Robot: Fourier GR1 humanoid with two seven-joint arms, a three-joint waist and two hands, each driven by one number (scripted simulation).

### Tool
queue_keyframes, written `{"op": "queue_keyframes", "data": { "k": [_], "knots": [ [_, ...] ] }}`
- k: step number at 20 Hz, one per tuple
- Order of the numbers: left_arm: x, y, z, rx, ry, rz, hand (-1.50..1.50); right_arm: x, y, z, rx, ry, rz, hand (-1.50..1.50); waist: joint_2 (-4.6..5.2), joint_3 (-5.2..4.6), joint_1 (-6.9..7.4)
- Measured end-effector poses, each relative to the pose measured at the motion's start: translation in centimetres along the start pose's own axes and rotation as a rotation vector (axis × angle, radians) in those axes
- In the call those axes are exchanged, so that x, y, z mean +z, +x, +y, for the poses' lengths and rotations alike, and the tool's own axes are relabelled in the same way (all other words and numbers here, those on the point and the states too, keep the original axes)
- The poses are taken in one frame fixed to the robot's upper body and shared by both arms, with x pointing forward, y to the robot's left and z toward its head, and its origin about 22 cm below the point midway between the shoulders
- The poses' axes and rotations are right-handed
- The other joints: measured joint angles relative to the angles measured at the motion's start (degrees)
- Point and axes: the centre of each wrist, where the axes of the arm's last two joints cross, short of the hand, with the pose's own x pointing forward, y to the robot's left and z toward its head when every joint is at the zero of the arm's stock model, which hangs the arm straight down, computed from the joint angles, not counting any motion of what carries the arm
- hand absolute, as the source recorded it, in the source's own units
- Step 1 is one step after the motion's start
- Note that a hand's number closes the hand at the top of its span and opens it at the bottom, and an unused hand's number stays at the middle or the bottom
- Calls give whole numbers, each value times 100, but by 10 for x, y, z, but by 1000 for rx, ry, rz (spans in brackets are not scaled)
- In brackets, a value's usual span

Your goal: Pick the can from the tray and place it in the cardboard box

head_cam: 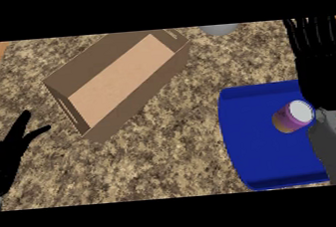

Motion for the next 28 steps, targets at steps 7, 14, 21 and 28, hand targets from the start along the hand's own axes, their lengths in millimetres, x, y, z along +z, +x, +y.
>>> {"op": "queue_keyframes", "data": {
  "k": [7,14,21,28],
  "knots": [
    [-8,18,19,-155,142,-109,0,21,-5,-64,154,270,192,-150,-27,45,-22],
    [-12,16,14,-217,191,-152,0,59,-15,-138,413,494,257,-150,59,96,-15],
    [-20,10,1,-251,186,-172,0,77,-20,-201,485,538,206,-150,58,108,111],
    [-29,17,-4,-258,172,-187,0,51,4,-223,837,742,247,-150,56,96,243]
  ]
}}
